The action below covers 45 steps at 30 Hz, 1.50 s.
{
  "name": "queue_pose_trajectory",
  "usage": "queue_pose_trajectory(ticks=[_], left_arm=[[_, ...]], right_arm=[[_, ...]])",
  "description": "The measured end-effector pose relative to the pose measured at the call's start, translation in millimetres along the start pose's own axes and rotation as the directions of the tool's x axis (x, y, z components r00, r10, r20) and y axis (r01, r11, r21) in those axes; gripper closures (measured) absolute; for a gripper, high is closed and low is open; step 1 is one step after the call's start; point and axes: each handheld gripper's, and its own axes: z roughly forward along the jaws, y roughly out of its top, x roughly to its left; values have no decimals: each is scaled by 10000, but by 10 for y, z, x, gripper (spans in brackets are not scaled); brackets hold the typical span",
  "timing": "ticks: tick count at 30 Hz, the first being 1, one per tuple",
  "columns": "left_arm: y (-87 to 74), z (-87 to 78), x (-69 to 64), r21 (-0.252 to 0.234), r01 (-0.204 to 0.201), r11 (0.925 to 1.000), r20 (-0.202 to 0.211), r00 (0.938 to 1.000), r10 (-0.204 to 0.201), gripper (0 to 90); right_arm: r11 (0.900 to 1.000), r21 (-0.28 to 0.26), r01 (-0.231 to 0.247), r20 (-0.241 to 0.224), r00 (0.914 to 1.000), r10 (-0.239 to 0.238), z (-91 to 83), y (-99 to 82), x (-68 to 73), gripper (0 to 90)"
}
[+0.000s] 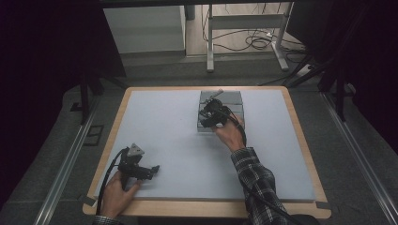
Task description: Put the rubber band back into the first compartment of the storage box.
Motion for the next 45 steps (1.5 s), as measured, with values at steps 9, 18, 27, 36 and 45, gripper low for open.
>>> queue_pose_trajectory(ticks=[9,18,27,36,45], left_arm=[[0,-1,2,22,-26,10000,-3,10000,26,0],[0,0,0,1,-4,10000,0,10000,4,0],[0,0,-1,-10,10,10000,8,10000,-10,0],[0,0,-1,-9,8,10000,8,10000,-8,0],[0,1,-1,-12,9,10000,7,10000,-9,0]], right_arm=[[9996,-153,-245,-330,9992,239,-69,-70,-4,321],[9995,-114,-291,-504,9983,285,-115,-164,10,293],[9991,-41,-432,-660,9969,429,-151,-264,8,258],[9984,62,-569,-610,9965,572,-194,-400,-9,230],[9983,94,-570,-622,9964,575,-268,-501,1,202]])
